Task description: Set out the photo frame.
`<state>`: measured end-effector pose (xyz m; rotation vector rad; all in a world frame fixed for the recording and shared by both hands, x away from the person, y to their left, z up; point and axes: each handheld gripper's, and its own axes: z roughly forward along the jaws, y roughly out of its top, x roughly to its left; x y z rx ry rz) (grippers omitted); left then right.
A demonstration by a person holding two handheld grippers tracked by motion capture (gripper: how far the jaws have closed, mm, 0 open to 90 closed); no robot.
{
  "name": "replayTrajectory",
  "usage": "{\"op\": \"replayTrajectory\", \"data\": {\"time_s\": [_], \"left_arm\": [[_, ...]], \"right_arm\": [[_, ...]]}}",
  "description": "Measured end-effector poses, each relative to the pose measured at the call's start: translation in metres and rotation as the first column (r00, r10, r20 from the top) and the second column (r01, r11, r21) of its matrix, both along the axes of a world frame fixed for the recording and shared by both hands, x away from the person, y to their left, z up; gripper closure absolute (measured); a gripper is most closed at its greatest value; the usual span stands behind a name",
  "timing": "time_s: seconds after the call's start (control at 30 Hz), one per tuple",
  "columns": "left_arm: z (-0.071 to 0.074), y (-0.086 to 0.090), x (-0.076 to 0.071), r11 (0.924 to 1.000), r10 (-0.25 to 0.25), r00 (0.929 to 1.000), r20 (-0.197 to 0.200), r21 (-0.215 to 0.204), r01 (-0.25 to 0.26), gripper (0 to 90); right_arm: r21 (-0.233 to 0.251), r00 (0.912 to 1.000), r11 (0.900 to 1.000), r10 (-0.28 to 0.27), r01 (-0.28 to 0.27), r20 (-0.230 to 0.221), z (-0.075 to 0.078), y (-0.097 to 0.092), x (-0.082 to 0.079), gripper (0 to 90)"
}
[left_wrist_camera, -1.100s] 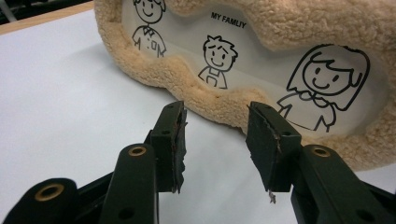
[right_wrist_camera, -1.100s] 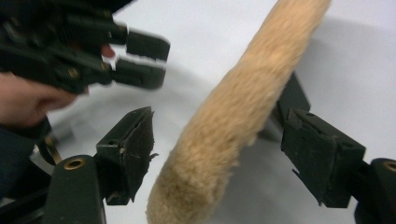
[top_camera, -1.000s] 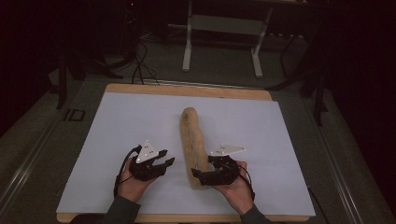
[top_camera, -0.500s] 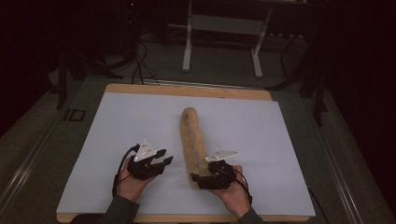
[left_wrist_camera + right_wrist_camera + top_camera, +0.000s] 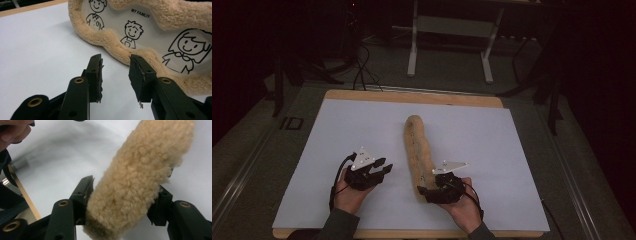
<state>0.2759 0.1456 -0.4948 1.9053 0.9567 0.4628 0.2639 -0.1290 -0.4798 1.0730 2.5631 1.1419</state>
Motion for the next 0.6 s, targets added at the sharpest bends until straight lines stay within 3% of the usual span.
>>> {"op": "replayTrajectory", "data": {"time_s": [0.3,0.6], "left_arm": [[0.0,0.001,0.001,1.0,0.003,1.0,-0.001,0.002,-0.003,63.3],[0.0,0.003,0.001,0.9999,0.013,0.9999,-0.002,0.004,-0.013,63.9]], "right_arm": [[-0.029,0.9999,0.9996,-0.003,0.003,0.014,0.003,-0.008,0.001,52.7],[-0.023,0.9999,0.9996,-0.013,0.013,0.001,0.004,-0.017,0.004,57.5]]}}
